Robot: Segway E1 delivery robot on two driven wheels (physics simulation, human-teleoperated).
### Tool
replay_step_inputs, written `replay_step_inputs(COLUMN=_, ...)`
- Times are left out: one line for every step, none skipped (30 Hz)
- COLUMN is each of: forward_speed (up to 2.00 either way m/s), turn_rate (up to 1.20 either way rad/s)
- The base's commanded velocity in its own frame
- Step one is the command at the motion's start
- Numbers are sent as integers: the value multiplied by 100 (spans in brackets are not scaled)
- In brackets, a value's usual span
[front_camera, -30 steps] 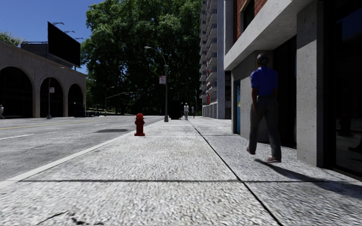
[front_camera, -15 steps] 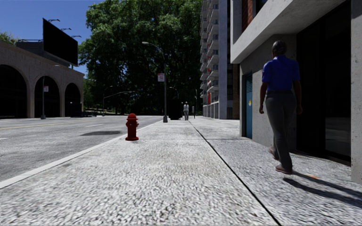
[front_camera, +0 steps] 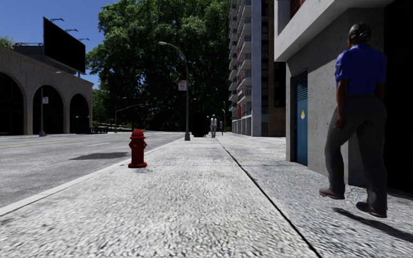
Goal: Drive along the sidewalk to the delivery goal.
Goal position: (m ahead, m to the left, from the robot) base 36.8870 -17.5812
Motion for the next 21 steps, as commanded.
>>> replay_step_inputs(forward_speed=200, turn_rate=0)
replay_step_inputs(forward_speed=200, turn_rate=0)
replay_step_inputs(forward_speed=200, turn_rate=0)
replay_step_inputs(forward_speed=200, turn_rate=0)
replay_step_inputs(forward_speed=200, turn_rate=0)
replay_step_inputs(forward_speed=200, turn_rate=0)
replay_step_inputs(forward_speed=200, turn_rate=0)
replay_step_inputs(forward_speed=200, turn_rate=0)
replay_step_inputs(forward_speed=200, turn_rate=0)
replay_step_inputs(forward_speed=200, turn_rate=0)
replay_step_inputs(forward_speed=200, turn_rate=0)
replay_step_inputs(forward_speed=200, turn_rate=0)
replay_step_inputs(forward_speed=200, turn_rate=0)
replay_step_inputs(forward_speed=200, turn_rate=0)
replay_step_inputs(forward_speed=200, turn_rate=0)
replay_step_inputs(forward_speed=200, turn_rate=0)
replay_step_inputs(forward_speed=200, turn_rate=0)
replay_step_inputs(forward_speed=200, turn_rate=0)
replay_step_inputs(forward_speed=200, turn_rate=0)
replay_step_inputs(forward_speed=200, turn_rate=0)
replay_step_inputs(forward_speed=200, turn_rate=0)
